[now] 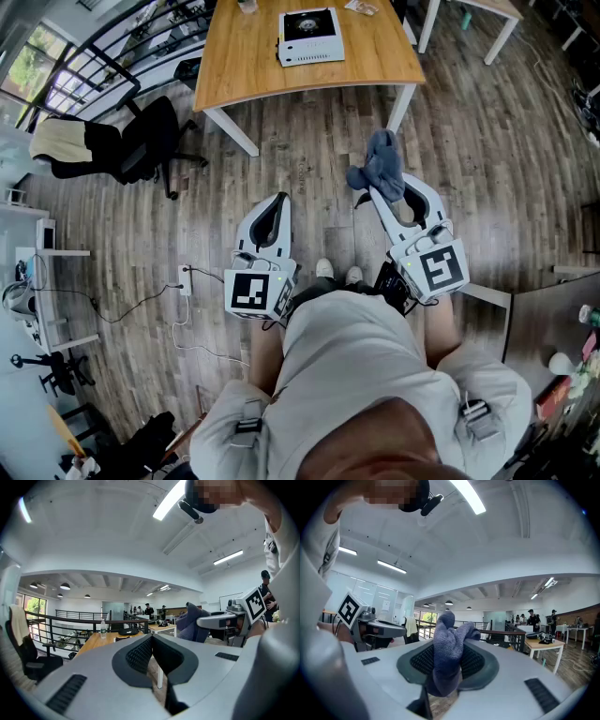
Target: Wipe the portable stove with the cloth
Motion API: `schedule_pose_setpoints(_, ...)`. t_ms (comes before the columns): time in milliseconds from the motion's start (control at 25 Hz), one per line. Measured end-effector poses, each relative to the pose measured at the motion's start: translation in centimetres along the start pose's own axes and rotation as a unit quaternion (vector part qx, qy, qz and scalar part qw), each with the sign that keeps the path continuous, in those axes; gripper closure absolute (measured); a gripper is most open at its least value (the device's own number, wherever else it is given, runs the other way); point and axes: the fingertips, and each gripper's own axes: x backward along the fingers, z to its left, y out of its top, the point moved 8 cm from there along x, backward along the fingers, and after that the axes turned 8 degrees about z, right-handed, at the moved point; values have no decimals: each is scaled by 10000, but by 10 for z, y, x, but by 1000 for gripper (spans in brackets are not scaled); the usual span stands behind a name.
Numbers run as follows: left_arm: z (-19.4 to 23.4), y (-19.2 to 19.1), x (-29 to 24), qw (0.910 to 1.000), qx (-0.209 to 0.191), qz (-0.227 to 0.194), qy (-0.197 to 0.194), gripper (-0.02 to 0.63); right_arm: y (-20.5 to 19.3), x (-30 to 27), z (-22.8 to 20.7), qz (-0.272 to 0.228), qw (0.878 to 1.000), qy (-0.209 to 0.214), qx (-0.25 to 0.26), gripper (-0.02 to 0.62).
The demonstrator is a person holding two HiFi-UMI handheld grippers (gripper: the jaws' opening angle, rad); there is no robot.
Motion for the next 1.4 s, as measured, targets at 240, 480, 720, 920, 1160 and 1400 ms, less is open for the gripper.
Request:
schedule_pose_setpoints(240, -11, -4, 1, 10000, -42, 41, 33, 586, -6, 2, -3, 9, 9999, 111, -89, 463)
schedule_pose_setpoints(480, -4, -1, -14, 9999, -139, 101, -4, 586, -6, -11, -10, 47, 9998, 139, -112, 462)
schedule_pose_setpoints(720, 26, 4, -48, 9997, -167, 30, -153, 586, 1, -46, -22, 107, 9999, -14, -46, 460)
schedule_pose_setpoints(920, 60, 16, -79, 9994, -180, -59, -273, 586, 13, -81, -31, 158, 9998, -88, 48, 459)
schedule_pose_setpoints(1160, 104, 21, -104, 9993, -191, 42, -326, 586, 26, -126, -34, 201, 9997, -137, 68, 457)
schedule_pose_setpoints(1400, 135, 23, -120, 9989, -145, 52, -435, 586, 33, -158, -37, 222, 9996, -178, 42, 456)
